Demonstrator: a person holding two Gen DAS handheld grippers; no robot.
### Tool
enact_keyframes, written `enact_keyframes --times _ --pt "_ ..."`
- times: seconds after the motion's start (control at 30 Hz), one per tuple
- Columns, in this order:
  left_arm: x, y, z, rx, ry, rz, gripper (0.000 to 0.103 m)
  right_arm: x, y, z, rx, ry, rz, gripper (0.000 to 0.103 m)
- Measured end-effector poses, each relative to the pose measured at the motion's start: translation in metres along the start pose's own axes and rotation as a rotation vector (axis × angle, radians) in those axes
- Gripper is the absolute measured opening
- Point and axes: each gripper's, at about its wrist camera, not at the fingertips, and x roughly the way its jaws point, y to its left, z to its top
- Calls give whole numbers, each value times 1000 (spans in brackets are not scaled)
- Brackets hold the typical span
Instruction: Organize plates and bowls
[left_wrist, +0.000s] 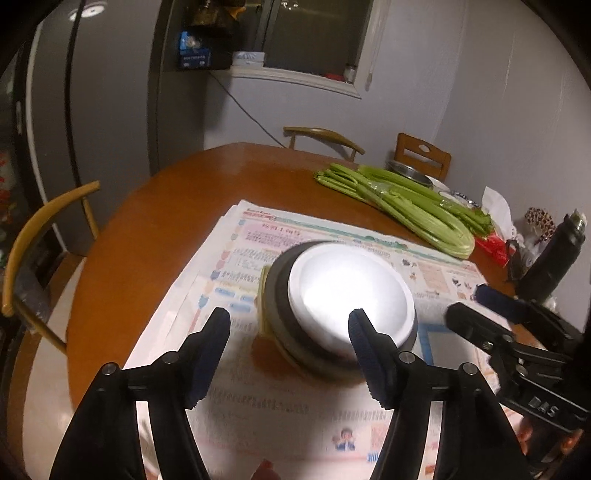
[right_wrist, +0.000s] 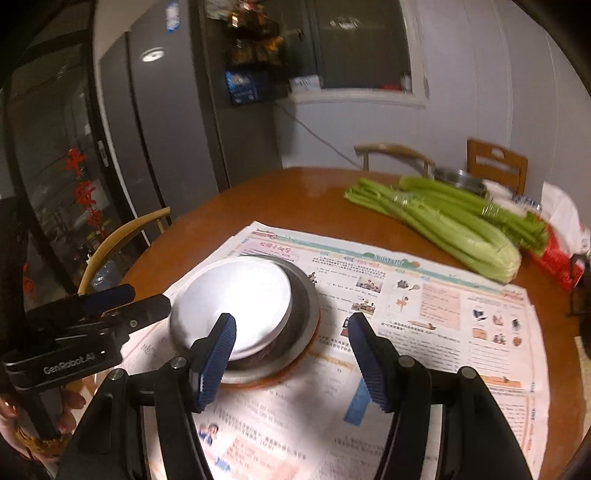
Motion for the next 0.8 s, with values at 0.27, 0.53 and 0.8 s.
enact_keyframes --times 0.27,0.53,0.8 --pt "-18 -17 -48 26 -10 68 71 -29 8 -41 19 -7 -2 64" --pt "-17 -34 -75 58 37 94 71 -35 3 -78 63 26 -32 64" --pt "-20 -38 -85 51 49 100 71 -36 5 -94 55 52 -22 64"
